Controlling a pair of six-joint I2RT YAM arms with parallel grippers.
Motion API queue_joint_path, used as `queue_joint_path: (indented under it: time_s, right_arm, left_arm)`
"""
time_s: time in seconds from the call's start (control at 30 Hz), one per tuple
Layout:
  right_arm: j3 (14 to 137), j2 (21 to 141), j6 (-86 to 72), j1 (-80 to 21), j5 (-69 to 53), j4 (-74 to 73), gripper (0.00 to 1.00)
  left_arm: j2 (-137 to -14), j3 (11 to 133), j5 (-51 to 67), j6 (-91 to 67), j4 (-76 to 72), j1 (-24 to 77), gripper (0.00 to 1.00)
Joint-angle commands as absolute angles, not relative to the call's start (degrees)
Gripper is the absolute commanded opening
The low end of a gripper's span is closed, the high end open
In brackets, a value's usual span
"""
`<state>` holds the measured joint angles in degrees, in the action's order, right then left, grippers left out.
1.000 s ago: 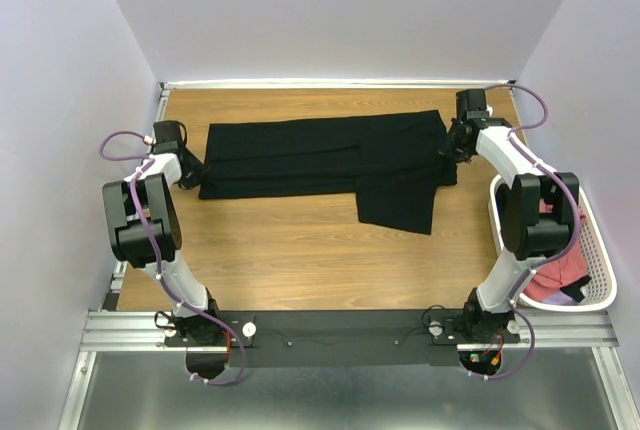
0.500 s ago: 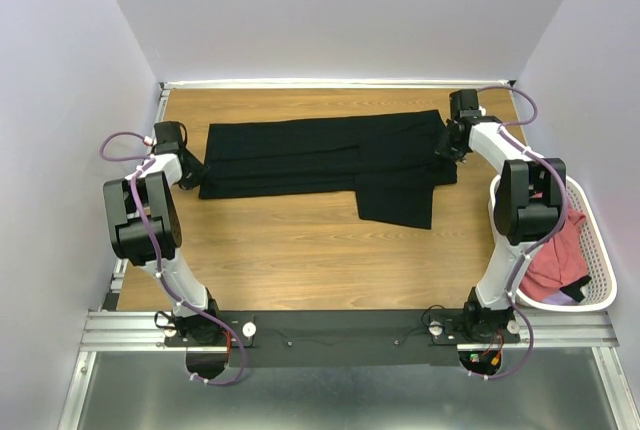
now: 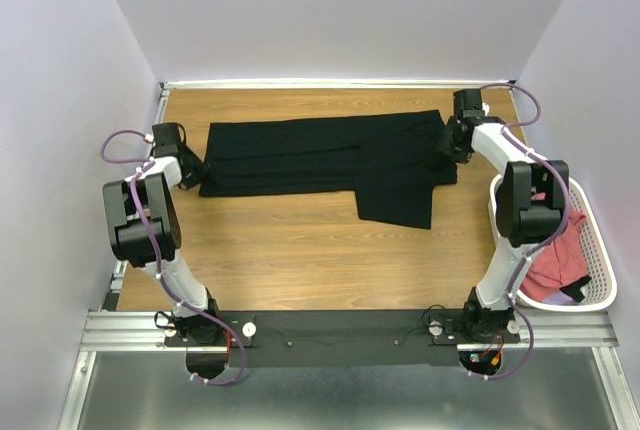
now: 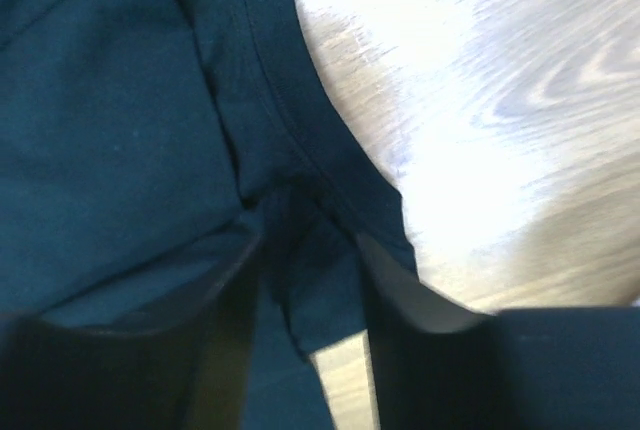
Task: Fold and stack the t-shirts
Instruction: Fold the tshirt
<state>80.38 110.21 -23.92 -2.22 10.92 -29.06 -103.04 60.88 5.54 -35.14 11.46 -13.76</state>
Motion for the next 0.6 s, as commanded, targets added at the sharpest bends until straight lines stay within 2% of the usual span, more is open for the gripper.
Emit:
queue_joint_path:
  time_s: [0.0, 0.03, 0.07, 0.1, 0.2, 0.57]
  right_arm:
    - [78.76, 103.2, -22.24, -1.85, 11.26, -27.86, 0.54]
    - [77.88, 101.88, -22.32, -1.93, 10.82, -27.86, 0.59]
    - [75.96, 100.65, -22.59, -2.46, 9.85, -27.86, 0.6]
    - [74.89, 98.2, -22.67, -2.81, 9.32, -27.86, 0.62]
    - [69.37, 94.41, -23.64, -4.39, 7.22, -27.86, 0.63]
    - [49.24, 82.01, -27.77, -9.4, 1.41, -27.51, 0.63]
  left_arm:
    - [-98.36, 59.42, 7.91, -34.01, 8.44, -14.15, 0.44]
    - [-97.74, 59.24, 7.65, -34.01, 8.44, -14.24, 0.51]
    - [-97.04, 58.89, 7.56, -33.84, 8.61, -14.24, 0.55]
    - [-95.47, 58.19, 7.38, -33.75, 8.7, -14.24, 0.65]
    - [-91.42, 56.17, 6.16, -33.4, 9.4, -14.24, 0.78]
    - [-69.54, 45.8, -2.63, -25.41, 10.11, -12.4, 0.82]
